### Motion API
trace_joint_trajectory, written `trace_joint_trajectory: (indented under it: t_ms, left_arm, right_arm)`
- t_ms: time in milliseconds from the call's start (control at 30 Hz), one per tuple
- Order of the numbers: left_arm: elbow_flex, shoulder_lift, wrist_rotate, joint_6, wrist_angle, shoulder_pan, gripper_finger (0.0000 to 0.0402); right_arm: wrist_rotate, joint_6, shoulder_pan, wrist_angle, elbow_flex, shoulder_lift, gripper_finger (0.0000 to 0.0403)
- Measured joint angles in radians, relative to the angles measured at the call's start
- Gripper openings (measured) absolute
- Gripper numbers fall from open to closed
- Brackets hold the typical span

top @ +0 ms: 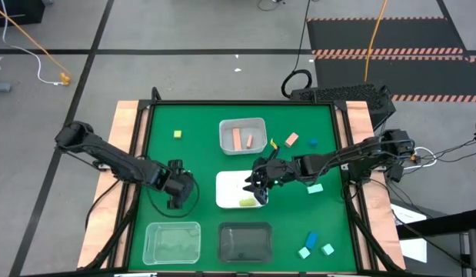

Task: Sort & place blocks by color
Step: Put the bottom green block into the white bin

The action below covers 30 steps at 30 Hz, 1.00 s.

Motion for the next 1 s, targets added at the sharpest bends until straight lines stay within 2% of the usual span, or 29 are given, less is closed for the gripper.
trace_joint_trajectory:
  t_ms: [467,667,767,933,1000]
  left_arm:
    - [0.004,0.193,0.001,0.01,0.04,0.02,0.0269]
    - [0.003,0.219,0.012,-0.007,0.063,0.039,0.0264]
    - [0.002,0.22,0.02,-0.023,0.073,0.041,0.0232]
    - [0.003,0.221,0.025,-0.074,0.077,0.039,0.0126]
    - [0.003,0.217,0.023,-0.083,0.077,0.041,0.0127]
  right_arm:
    - [0.0,-0.002,0.0,0.001,0.0,0.0,0.0168]
    - [0.0,0.0,0.0,0.002,0.0,0.0,0.0167]
    - [0.0,0.015,0.0,0.002,0.0,0.0,0.0167]
    - [0.0,0.023,0.0,0.002,0.0,0.0,0.0167]
    - [0.0,0.023,0.0,0.002,0.0,0.0,0.0167]
